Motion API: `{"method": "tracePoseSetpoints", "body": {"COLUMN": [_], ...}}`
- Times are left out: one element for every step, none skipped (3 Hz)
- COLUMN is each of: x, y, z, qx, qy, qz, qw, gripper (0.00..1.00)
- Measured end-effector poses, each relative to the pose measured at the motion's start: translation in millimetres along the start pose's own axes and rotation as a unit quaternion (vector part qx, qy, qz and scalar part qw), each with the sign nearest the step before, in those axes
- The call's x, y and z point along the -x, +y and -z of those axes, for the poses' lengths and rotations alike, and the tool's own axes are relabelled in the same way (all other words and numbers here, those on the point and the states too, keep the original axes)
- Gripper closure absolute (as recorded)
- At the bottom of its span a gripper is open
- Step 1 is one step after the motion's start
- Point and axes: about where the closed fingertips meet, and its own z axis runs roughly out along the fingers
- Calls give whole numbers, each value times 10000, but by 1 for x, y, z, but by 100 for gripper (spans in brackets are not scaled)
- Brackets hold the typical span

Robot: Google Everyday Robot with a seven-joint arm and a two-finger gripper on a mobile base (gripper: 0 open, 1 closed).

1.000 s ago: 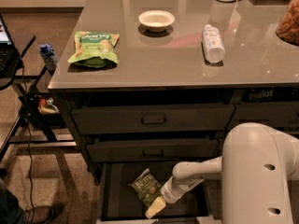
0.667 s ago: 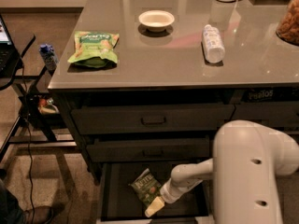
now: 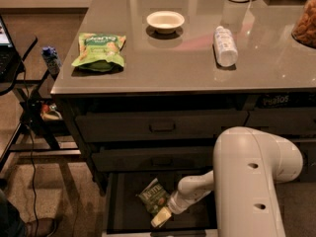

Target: Pick green jalapeno chip bag from bottom drawer and place on counter

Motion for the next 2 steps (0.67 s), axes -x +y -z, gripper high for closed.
{"method": "tracePoseSetpoints", "body": {"x": [9,29], "y": [4,7], "z": [-22,-39], "qx": [-104,-236], "qy": [-26,-124], "qz": [96,253], "qw": [9999,9993], "gripper": [0,0]}}
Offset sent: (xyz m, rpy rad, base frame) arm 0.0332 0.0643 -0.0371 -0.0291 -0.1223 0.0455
